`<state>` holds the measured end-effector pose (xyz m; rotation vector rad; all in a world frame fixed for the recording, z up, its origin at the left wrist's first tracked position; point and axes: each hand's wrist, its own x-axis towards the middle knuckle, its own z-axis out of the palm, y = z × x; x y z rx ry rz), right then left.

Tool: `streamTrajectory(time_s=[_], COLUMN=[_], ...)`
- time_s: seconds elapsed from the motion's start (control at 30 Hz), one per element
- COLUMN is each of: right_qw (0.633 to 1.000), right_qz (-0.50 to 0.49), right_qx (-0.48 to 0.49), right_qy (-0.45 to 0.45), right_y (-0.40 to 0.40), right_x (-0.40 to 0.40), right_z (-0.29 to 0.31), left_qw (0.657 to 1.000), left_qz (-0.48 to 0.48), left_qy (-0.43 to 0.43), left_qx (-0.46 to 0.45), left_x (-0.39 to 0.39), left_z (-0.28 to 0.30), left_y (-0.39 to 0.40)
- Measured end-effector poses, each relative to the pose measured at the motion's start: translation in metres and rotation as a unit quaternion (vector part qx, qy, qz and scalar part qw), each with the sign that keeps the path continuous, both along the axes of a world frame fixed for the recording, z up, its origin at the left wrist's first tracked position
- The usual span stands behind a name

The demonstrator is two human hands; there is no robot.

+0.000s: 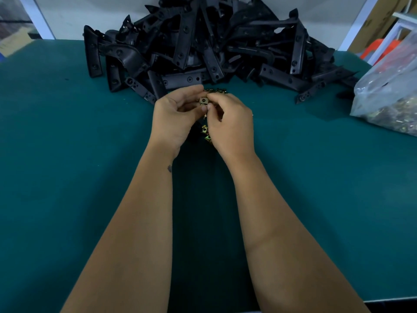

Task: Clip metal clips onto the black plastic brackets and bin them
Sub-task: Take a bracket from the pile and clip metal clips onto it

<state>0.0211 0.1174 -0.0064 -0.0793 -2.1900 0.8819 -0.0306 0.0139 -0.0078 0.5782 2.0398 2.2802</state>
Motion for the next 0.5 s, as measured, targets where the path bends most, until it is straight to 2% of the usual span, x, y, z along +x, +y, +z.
streamTrajectory(time_s=[0.23, 0.5], right_qw=[0.998, 0.991], right_qz=[-0.009, 0.024], right_qx=[-0.059, -0.135], right_qy=[0.011, 0.003], right_y=[-0.0008, -0.0025], right_x=[-0.001, -0.0024], right_z=[-0.0019, -0.001], left_qw=[0.996, 0.989], left_qz=[-0.032, -0.032], left_qy=[-0.052, -0.08], left_qx=[0.064, 0.118], left_x=[0.0002, 0.0014], left_z=[0.0017, 0.002], left_y=[0.0006, -0.0006])
